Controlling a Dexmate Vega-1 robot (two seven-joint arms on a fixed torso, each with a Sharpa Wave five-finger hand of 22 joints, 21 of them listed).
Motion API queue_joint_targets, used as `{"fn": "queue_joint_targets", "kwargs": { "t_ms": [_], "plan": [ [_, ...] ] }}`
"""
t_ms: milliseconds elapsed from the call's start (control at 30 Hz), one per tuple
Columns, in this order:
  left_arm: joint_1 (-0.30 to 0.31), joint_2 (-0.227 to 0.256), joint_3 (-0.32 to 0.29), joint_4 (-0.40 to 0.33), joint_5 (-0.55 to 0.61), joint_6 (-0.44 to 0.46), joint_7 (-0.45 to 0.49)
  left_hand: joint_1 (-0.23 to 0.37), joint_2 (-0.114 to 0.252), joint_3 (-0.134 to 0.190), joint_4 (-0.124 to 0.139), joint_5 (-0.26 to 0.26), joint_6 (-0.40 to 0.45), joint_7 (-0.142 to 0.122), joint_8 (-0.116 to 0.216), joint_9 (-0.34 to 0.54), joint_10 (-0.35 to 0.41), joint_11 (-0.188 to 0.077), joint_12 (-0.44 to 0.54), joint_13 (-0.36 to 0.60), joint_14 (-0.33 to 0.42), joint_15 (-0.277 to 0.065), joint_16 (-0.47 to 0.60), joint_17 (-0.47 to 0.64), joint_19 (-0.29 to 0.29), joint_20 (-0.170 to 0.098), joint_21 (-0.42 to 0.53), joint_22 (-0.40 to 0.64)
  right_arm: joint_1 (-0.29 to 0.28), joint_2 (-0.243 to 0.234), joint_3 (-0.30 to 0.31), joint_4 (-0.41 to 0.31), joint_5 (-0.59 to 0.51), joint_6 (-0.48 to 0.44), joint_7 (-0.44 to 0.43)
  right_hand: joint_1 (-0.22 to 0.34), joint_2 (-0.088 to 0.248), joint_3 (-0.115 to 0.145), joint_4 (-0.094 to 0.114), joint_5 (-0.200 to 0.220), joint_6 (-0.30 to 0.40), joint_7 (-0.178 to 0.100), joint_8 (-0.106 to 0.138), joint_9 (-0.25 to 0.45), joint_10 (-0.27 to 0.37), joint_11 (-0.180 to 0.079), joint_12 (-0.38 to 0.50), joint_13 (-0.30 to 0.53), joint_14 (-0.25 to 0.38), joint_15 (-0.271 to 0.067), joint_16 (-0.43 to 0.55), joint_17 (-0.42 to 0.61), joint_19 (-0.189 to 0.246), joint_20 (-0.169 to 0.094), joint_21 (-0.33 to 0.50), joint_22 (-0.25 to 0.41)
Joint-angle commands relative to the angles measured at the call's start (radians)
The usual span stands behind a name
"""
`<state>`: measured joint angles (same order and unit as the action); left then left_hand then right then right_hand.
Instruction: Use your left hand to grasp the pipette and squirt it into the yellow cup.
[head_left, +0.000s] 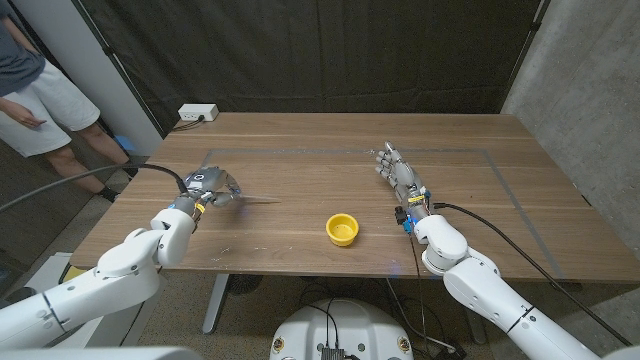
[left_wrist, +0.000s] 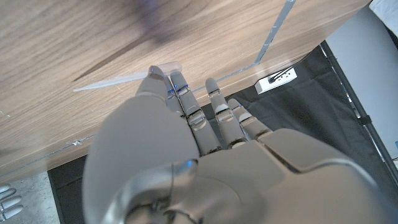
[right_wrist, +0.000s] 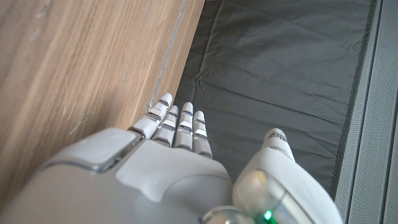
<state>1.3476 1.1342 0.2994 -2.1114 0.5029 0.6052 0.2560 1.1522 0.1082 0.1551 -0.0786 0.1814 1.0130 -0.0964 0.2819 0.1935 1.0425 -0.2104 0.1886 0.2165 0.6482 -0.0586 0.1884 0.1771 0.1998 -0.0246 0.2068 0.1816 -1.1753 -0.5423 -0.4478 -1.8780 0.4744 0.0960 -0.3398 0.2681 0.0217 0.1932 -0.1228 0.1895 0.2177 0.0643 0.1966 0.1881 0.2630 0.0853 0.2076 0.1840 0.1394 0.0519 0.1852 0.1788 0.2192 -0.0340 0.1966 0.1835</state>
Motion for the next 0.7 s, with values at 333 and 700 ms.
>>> {"fn": "queue_joint_targets", "kwargs": {
  "t_ms": [333, 700],
  "plan": [
    [-0.019, 0.041, 0.06, 0.021, -0.075, 0.042, 0.051, 0.001, 0.002, 0.01, 0.001, 0.001, -0.008, 0.003, -0.003, 0.002, -0.009, 0.002, 0.004, 0.002, 0.005, -0.111, 0.004, 0.0, 0.004, 0.006, 0.005, 0.003, 0.028, 0.008, -0.03, -0.005, -0.008, -0.052, -0.009, 0.003, 0.006, -0.006, -0.001, -0.003, 0.015, -0.001, 0.0, 0.002, 0.008, 0.002, 0.005, 0.001, 0.007, 0.0, 0.001, 0.004, 0.01, -0.001, 0.008, 0.003],
    [-0.065, 0.05, 0.129, 0.024, -0.038, 0.083, 0.031, -0.005, 0.001, 0.01, 0.004, 0.0, -0.004, 0.001, -0.002, 0.002, -0.012, 0.002, 0.005, 0.002, 0.006, -0.11, 0.004, 0.0, 0.004, 0.004, 0.005, 0.004, 0.038, 0.007, -0.036, -0.001, -0.008, -0.065, -0.004, 0.003, 0.007, -0.007, -0.001, -0.003, 0.016, -0.001, 0.0, 0.002, 0.008, 0.001, 0.005, 0.001, 0.007, 0.002, 0.001, 0.004, 0.01, -0.001, 0.008, 0.003]
  ]
}}
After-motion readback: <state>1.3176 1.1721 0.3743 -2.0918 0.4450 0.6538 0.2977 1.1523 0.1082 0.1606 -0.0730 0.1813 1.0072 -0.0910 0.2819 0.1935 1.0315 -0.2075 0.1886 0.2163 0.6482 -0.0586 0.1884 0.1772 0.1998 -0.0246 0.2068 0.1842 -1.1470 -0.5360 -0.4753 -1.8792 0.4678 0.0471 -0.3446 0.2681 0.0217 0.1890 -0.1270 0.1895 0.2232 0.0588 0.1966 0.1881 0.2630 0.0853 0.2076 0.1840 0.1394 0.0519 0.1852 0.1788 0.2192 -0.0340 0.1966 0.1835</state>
